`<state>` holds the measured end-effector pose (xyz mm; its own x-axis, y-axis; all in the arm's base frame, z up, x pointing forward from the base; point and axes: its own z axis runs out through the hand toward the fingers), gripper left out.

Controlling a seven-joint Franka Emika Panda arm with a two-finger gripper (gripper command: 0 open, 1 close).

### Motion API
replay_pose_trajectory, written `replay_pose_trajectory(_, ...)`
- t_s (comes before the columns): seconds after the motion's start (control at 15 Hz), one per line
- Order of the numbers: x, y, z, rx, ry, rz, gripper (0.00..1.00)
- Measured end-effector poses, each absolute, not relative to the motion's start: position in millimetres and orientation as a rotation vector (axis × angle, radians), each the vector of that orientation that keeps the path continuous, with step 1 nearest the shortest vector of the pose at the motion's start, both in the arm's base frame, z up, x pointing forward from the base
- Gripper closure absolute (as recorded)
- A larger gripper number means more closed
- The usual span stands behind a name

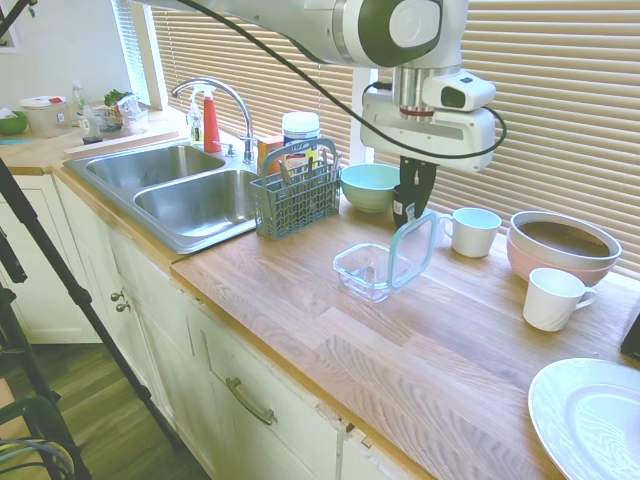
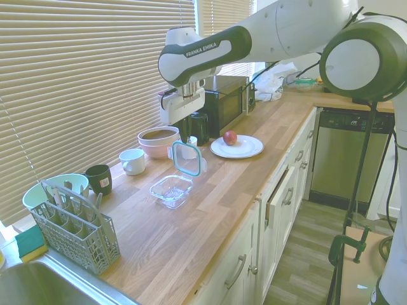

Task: Cover the lid of the food container

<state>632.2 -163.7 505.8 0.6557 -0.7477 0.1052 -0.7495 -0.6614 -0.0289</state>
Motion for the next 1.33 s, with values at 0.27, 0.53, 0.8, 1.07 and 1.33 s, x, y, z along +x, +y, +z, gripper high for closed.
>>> replay_pose_trajectory(0.27,638,-148,501,2.841,-1.267,0.173,1.00)
replay_pose_trajectory(0.53,641,-136,501,2.838,-1.257,0.177,1.00)
replay_pose_trajectory(0.8,644,-124,501,2.825,-1.246,0.184,1.00)
replay_pose_trajectory(1.07,651,-97,495,2.817,-1.229,0.181,1.00)
replay_pose_trajectory(1.33,662,-67,473,2.808,-1.205,0.155,1.00)
